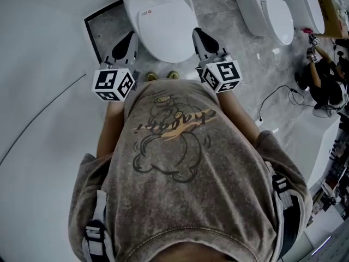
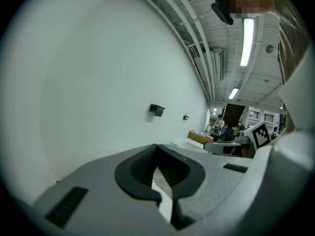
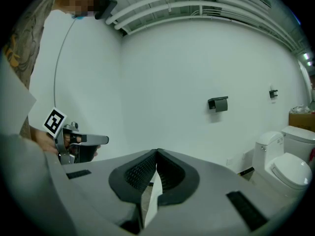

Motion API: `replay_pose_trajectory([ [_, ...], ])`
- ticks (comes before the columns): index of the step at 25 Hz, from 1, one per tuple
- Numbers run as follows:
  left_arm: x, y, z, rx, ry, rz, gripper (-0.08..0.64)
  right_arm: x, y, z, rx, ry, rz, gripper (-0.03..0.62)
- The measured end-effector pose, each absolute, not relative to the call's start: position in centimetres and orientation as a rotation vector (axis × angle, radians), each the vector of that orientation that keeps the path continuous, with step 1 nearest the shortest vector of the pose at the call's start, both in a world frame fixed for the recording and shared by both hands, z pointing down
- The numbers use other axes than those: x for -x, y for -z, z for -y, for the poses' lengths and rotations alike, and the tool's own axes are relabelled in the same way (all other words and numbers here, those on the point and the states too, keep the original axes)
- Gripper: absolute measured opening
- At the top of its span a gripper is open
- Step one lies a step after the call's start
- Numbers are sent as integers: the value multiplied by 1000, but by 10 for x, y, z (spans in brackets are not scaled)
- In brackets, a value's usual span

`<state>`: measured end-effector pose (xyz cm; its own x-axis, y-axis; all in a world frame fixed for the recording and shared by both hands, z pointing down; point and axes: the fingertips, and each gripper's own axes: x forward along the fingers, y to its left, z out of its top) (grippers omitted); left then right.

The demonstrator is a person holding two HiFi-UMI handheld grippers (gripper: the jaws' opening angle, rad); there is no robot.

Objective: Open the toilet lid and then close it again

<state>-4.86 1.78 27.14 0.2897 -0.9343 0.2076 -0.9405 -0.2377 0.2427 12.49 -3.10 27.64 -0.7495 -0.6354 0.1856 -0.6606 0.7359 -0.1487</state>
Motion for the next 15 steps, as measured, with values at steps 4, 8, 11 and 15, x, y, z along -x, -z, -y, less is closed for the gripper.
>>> replay_pose_trajectory([
  [4, 50, -276, -17, -2238, -27, 1699, 9, -128, -280, 33, -1071, -311, 2799, 26],
  [8, 49, -280, -16, -2246, -30, 1695, 9, -128, -283, 31, -1073, -302, 2799, 26],
  [11, 48, -275, -16, -2266, -40, 1689, 9, -128, -281, 29, -1077, -302, 2796, 26],
  [15, 50, -265, -19, -2276, -48, 1688, 9, -127, -274, 25, -1087, -308, 2796, 26],
])
